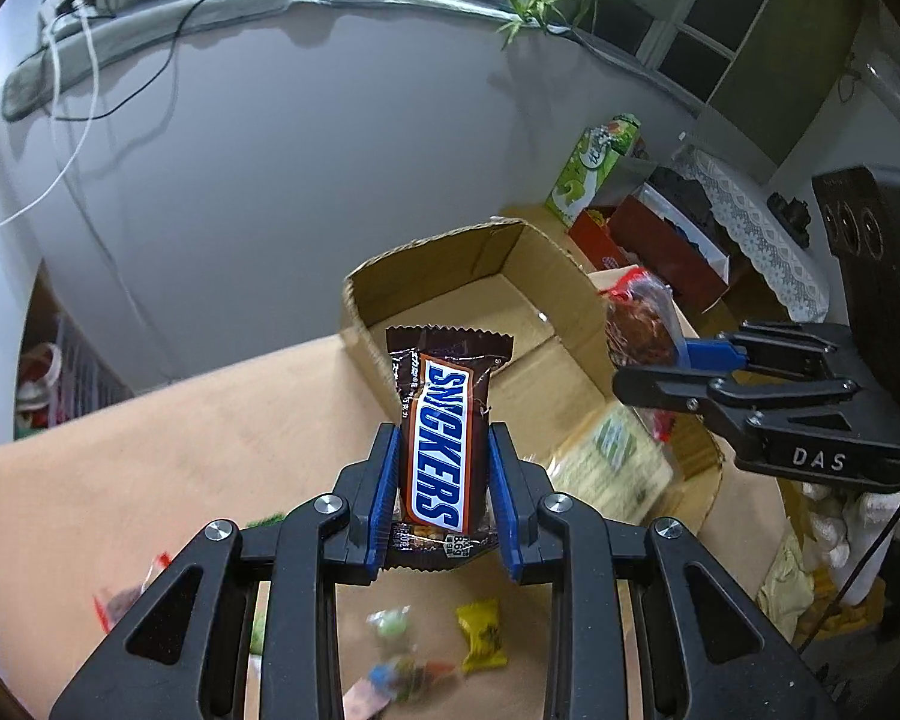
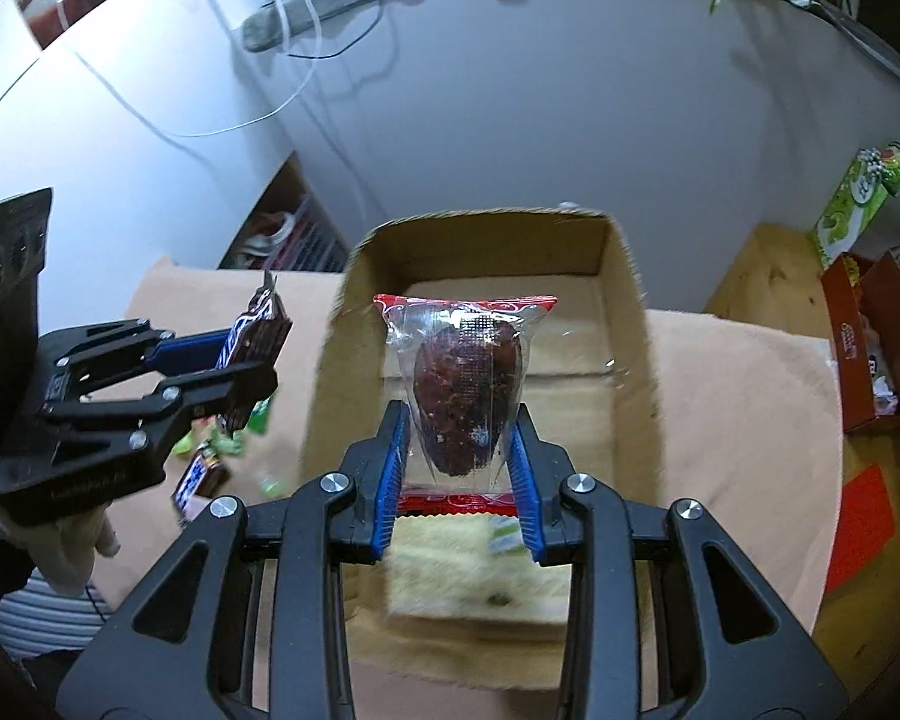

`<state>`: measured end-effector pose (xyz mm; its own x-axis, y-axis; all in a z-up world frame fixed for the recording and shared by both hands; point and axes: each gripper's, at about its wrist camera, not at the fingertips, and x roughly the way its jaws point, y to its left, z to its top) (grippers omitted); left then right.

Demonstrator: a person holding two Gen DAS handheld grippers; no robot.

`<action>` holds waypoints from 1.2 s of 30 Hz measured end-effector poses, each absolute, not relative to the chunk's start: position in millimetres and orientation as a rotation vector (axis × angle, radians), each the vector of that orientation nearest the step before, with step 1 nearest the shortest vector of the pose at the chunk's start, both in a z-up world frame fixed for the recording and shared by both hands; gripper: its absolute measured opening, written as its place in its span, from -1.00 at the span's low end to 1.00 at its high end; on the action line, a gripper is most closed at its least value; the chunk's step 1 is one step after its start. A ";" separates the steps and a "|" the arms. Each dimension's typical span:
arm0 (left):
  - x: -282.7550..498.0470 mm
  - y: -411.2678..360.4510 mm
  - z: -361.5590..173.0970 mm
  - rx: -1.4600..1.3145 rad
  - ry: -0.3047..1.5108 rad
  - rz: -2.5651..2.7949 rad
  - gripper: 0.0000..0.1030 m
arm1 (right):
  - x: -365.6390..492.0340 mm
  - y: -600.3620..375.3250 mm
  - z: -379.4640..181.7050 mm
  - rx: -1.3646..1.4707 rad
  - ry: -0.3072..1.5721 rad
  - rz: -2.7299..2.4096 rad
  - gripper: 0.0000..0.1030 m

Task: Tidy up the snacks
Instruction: 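Carry the Snickers bar and dried fruit bag into the box and release both, then grasp the blue-and-white chocolate bar with the left gripper while the right grasps the green jelly pouch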

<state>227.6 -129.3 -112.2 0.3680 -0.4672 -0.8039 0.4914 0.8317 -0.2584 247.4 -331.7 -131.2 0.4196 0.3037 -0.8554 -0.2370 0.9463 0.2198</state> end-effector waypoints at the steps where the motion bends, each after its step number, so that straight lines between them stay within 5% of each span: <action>1: 229.7 -133.5 -112.5 0.035 1.022 -0.613 -0.48 | 251.6 -334.2 -132.3 0.069 1.089 0.333 -0.35; 20: 248.6 -174.0 -131.7 0.091 1.076 -0.606 -0.47 | 290.7 -346.1 -161.1 0.079 1.157 0.282 -0.34; 26: 248.5 -177.0 -132.4 0.102 1.081 -0.602 -0.43 | 289.2 -347.7 -159.4 0.070 1.143 0.261 0.03; 36: 245.1 -174.1 -126.0 0.087 1.061 -0.600 -0.39 | 277.0 -350.5 -151.2 0.073 1.125 0.258 0.05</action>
<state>245.1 -174.1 -126.0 0.3450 -0.4205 -0.8391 0.5023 0.8379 -0.2134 277.0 -350.5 -151.2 0.4052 0.2409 -0.8819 -0.1672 0.9679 0.1876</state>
